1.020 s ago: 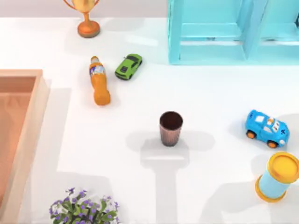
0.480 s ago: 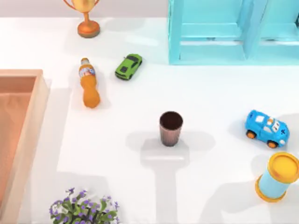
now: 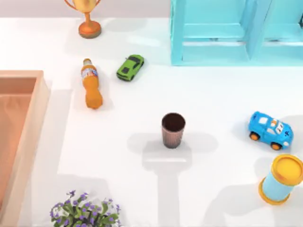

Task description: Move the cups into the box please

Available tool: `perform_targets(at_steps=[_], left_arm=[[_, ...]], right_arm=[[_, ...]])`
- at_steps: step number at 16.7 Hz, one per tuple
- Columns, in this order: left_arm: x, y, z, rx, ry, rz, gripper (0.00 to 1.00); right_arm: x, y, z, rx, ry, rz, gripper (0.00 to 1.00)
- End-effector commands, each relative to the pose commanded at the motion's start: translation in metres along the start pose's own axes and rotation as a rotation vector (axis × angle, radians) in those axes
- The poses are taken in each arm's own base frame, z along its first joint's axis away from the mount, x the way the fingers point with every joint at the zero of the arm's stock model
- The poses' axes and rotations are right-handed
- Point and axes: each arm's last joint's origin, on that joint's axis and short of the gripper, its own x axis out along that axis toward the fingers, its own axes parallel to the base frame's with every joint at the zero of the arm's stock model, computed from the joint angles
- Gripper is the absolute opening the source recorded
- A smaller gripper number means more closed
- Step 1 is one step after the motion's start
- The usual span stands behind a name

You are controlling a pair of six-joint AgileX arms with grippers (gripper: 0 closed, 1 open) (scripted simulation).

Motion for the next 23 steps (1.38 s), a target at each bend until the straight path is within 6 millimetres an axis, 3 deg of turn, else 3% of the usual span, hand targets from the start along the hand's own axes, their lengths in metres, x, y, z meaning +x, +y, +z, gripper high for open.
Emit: perform_targets(at_steps=[11,14,19,23], left_arm=[[-0.004,0.000,0.001,0.003,0.000,0.000,1.00],[-0.029,0.002,0.005,0.003,0.002,-0.001,1.00],[-0.088,0.003,0.003,0.001,-0.001,-0.001,1.00],[-0.100,0.002,0.002,0.001,-0.001,0.000,1.00]], right_arm=[[0.000,0.000,0.000,0.000,0.000,0.000,1.00],[0.000,0.000,0.000,0.000,0.000,0.000,1.00],[0.000,0.000,0.000,0.000,0.000,0.000,1.00],[0.000,0.000,0.000,0.000,0.000,0.000,1.00]])
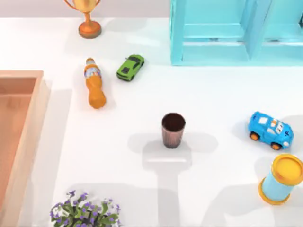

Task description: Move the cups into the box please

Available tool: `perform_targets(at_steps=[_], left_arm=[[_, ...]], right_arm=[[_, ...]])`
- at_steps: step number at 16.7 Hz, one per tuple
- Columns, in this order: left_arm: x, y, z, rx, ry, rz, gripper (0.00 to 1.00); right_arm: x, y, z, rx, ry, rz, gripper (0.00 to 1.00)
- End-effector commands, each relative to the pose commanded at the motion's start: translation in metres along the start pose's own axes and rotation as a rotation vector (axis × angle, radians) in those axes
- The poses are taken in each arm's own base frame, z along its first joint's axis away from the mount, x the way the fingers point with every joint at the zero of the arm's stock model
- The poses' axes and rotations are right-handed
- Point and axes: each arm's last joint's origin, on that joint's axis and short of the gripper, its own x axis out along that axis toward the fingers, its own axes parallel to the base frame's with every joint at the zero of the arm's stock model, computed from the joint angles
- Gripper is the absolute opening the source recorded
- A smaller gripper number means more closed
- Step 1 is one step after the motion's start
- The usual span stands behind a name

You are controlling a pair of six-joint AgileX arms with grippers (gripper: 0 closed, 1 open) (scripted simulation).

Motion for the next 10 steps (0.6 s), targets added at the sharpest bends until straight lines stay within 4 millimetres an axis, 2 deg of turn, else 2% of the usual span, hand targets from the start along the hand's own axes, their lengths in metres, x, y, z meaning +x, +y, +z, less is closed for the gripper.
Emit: perform_targets(at_steps=[3,5,7,10], left_arm=[[0.001,0.001,0.000,-0.002,0.001,0.000,1.00],[-0.001,-0.003,0.009,0.000,0.011,-0.004,1.00],[-0.003,-0.013,0.029,0.002,0.031,-0.009,1.00],[-0.008,-0.042,0.076,0.001,0.058,-0.014,1.00]], right_arm=[[0.000,0.000,0.000,0.000,0.000,0.000,1.00],[0.000,0.000,0.000,0.000,0.000,0.000,1.00],[0.000,0.000,0.000,0.000,0.000,0.000,1.00],[0.000,0.000,0.000,0.000,0.000,0.000,1.00]])
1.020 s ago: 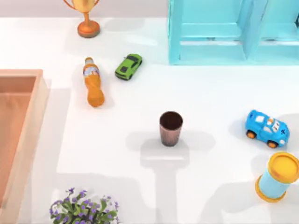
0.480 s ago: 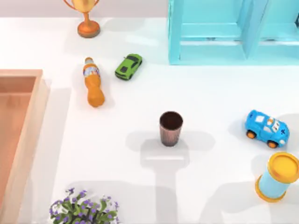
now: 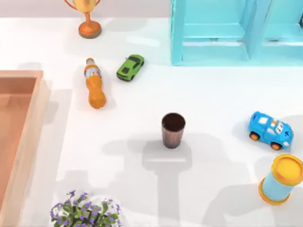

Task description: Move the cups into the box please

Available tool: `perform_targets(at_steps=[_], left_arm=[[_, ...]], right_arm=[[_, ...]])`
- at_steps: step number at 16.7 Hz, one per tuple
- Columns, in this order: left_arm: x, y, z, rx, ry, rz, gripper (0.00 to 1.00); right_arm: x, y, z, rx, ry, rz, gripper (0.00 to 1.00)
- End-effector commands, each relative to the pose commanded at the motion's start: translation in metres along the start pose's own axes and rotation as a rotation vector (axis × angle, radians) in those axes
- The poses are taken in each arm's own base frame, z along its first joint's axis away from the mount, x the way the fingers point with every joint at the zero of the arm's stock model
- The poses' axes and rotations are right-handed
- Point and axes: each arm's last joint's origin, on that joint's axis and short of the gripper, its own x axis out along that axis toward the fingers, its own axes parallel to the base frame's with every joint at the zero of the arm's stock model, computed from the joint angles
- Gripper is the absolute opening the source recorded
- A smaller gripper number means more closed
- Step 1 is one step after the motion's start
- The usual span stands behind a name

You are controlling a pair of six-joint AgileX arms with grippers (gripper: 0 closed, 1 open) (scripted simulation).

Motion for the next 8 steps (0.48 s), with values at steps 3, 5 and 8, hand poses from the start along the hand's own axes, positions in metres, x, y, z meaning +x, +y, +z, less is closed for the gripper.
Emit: perform_targets(at_steps=[3,5,8], left_arm=[[-0.007,-0.053,0.051,-0.005,-0.007,0.001,1.00],[-0.007,-0.101,0.078,-0.008,-0.027,-0.002,1.00],[0.002,-0.185,0.099,-0.011,-0.058,-0.015,1.00]], right_arm=[[0.000,0.000,0.000,0.000,0.000,0.000,1.00],[0.000,0.000,0.000,0.000,0.000,0.000,1.00],[0.000,0.000,0.000,0.000,0.000,0.000,1.00]])
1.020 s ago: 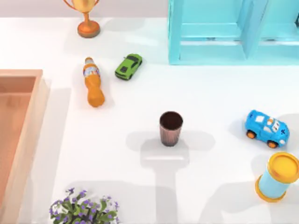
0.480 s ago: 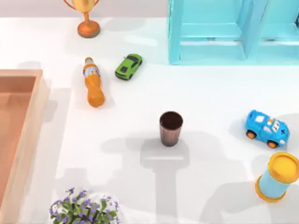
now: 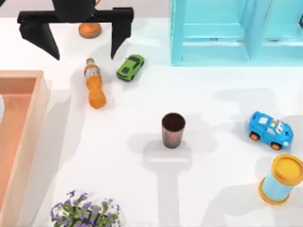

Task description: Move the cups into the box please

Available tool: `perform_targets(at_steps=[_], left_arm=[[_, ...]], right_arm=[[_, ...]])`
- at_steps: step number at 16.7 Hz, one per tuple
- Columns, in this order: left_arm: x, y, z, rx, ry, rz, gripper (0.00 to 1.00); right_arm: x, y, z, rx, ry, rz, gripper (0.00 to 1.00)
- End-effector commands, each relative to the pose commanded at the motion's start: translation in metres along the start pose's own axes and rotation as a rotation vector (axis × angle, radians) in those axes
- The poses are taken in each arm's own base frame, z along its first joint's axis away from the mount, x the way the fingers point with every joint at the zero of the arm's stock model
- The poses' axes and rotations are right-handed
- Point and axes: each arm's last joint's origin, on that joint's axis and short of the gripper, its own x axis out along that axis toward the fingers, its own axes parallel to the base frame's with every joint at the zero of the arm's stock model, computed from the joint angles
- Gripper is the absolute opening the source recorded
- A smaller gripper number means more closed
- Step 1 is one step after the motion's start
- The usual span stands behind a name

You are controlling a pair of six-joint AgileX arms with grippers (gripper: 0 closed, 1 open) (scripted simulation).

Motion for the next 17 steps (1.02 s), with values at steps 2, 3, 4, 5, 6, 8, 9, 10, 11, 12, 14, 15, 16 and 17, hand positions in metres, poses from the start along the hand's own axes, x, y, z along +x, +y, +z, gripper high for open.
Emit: perform_targets(at_steps=[2,3,4,5,6,8,9,10,11,12,14,15,16,17], left_arm=[[0.014,-0.056,-0.002,-0.001,-0.010,-0.009,1.00],[0.022,-0.081,-0.007,-0.002,-0.010,-0.012,1.00],[0.031,-0.105,-0.013,-0.002,-0.008,-0.014,1.00],[0.040,-0.126,-0.020,-0.003,-0.005,-0.013,1.00],[0.048,-0.143,-0.027,-0.003,0.000,-0.011,1.00],[0.062,-0.167,-0.039,-0.003,0.011,-0.004,1.00],[0.065,-0.173,-0.043,-0.003,0.014,-0.001,1.00],[0.066,-0.175,-0.044,-0.003,0.015,-0.001,1.00],[0.066,-0.175,-0.044,-0.003,0.015,-0.001,1.00],[0.066,-0.175,-0.044,-0.003,0.015,-0.001,1.00],[0.067,-0.174,-0.043,-0.005,0.016,0.001,1.00],[0.068,-0.174,-0.042,-0.005,0.016,0.001,1.00],[0.069,-0.175,-0.042,-0.004,0.016,0.001,1.00],[0.072,-0.176,-0.041,-0.003,0.016,0.001,1.00]], right_arm=[[0.000,0.000,0.000,0.000,0.000,0.000,1.00],[0.000,0.000,0.000,0.000,0.000,0.000,1.00],[0.000,0.000,0.000,0.000,0.000,0.000,1.00],[0.000,0.000,0.000,0.000,0.000,0.000,1.00],[0.000,0.000,0.000,0.000,0.000,0.000,1.00],[0.000,0.000,0.000,0.000,0.000,0.000,1.00],[0.000,0.000,0.000,0.000,0.000,0.000,1.00],[0.000,0.000,0.000,0.000,0.000,0.000,1.00],[0.000,0.000,0.000,0.000,0.000,0.000,1.00],[0.000,0.000,0.000,0.000,0.000,0.000,1.00],[0.000,0.000,0.000,0.000,0.000,0.000,1.00],[0.000,0.000,0.000,0.000,0.000,0.000,1.00],[0.000,0.000,0.000,0.000,0.000,0.000,1.00],[0.000,0.000,0.000,0.000,0.000,0.000,1.00]])
